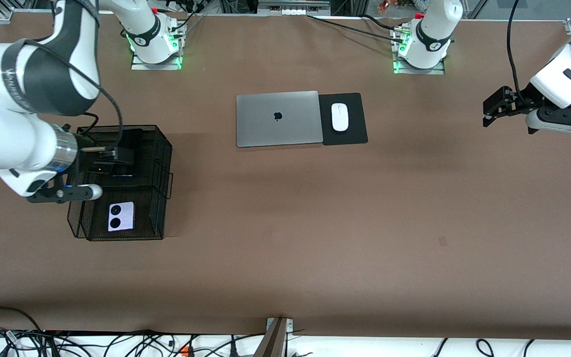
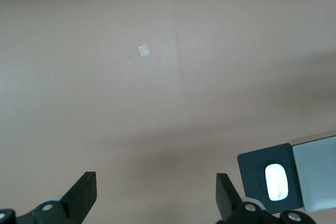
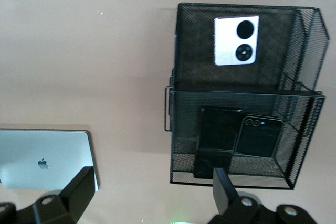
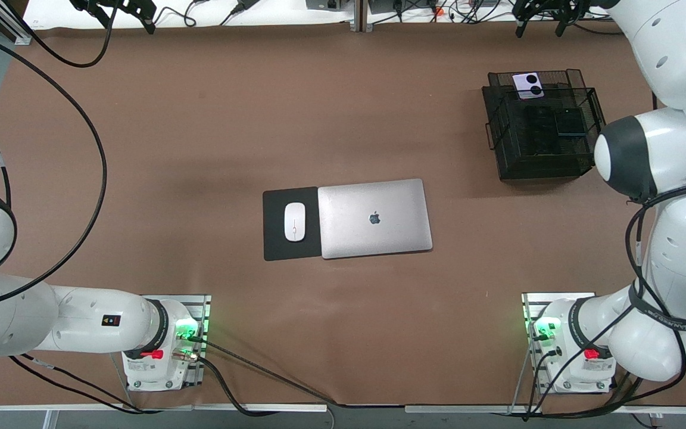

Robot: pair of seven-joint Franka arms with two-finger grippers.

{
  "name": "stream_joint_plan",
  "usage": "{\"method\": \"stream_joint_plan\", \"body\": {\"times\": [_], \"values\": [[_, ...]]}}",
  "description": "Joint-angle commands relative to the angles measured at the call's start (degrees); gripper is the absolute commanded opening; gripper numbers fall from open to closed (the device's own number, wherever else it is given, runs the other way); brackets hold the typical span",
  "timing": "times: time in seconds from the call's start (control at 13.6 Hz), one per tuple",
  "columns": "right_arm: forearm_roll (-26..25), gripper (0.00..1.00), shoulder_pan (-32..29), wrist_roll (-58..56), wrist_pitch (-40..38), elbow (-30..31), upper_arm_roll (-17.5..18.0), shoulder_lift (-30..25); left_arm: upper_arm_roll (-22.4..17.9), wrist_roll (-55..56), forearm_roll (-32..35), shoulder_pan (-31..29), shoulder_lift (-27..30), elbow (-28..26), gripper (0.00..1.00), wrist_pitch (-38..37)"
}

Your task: Place phones with both arms

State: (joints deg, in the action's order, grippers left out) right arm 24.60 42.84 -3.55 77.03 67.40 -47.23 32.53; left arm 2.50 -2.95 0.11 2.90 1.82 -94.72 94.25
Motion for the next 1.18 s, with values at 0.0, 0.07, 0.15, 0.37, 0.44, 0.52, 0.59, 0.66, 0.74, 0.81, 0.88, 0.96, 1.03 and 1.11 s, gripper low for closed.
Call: {"method": "stream_joint_plan", "body": {"times": [0.0, 0.07, 0.15, 0.37, 0.44, 0.52, 0.59, 0.66, 0.74, 0.81, 0.88, 0.96, 1.03, 1.11], "values": [[-1.1, 0.99, 5.1, 0.8, 2.1, 4.7, -2.9, -2.6, 0.4, -0.2, 0.0, -0.4, 0.0, 0.4, 1.00, -0.8], [-1.2, 0.99, 6.2, 0.8, 2.6, 5.1, -4.0, -2.9, 0.4, -0.2, 0.0, -0.4, 0.0, 0.4, 1.00, -0.8], [-1.2, 0.99, 6.4, 0.8, 2.8, 5.5, -4.0, -3.1, 0.4, -0.2, 0.0, -0.4, 0.0, 0.4, 1.00, -0.8], [-1.2, 0.99, 6.6, 0.7, 3.4, 5.9, -4.0, -3.3, 0.5, -0.2, 0.0, -0.4, 0.0, 0.4, 1.00, -1.3], [-1.3, 0.99, 5.5, 0.8, 3.2, 5.6, -3.6, -3.3, 0.5, -0.2, 0.0, -0.4, 0.0, 0.4, 1.00, -1.3], [-1.3, 0.99, 3.4, 0.8, 3.1, 5.1, -1.8, -3.3, 0.5, -0.2, 0.0, -0.4, 0.0, 0.4, 1.00, -1.4], [-1.9, 0.99, 0.3, 1.7, 2.8, 4.3, 1.3, -3.4, 0.5, -0.2, 0.0, -0.4, 0.0, 0.4, 1.00, -1.4], [-3.7, 0.99, -3.2, 3.4, 2.4, 2.3, 5.6, -3.5, 0.6, -0.2, 0.0, -0.4, 0.0, 0.4, 1.00, -1.4], [-6.1, 0.99, -7.2, 4.9, 1.7, 0.4, 11.3, -3.7, 0.6, -0.2, 0.0, -0.4, 0.0, 0.4, 1.00, -1.4], [-8.9, 0.99, -11.3, 6.7, 1.5, -0.6, 17.7, -4.6, 0.6, -0.2, 0.0, -0.4, 0.0, 0.4, 1.00, -1.5], [-12.8, 0.99, -16.3, 8.4, 1.7, -0.6, 25.4, -5.8, 0.6, -0.2, 0.0, -0.4, 0.0, 0.4, 1.00, -1.5], [-16.6, 0.99, -21.4, 9.5, 2.0, -0.5, 33.0, -6.9, 0.6, -0.2, 0.0, -0.4, 0.0, 0.4, 1.00, -1.5], [-20.3, 0.99, -26.5, 9.8, 2.4, -0.2, 40.3, -8.1, 0.6, -0.2, 0.0, -0.4, -0.1, 0.4, 1.00, -1.5], [-23.0, 0.99, -30.1, 9.8, 2.5, 0.3, 45.4, -8.6, 0.6, -0.2, 0.0, -0.4, -0.1, 0.3, 1.00, -1.5]]}}
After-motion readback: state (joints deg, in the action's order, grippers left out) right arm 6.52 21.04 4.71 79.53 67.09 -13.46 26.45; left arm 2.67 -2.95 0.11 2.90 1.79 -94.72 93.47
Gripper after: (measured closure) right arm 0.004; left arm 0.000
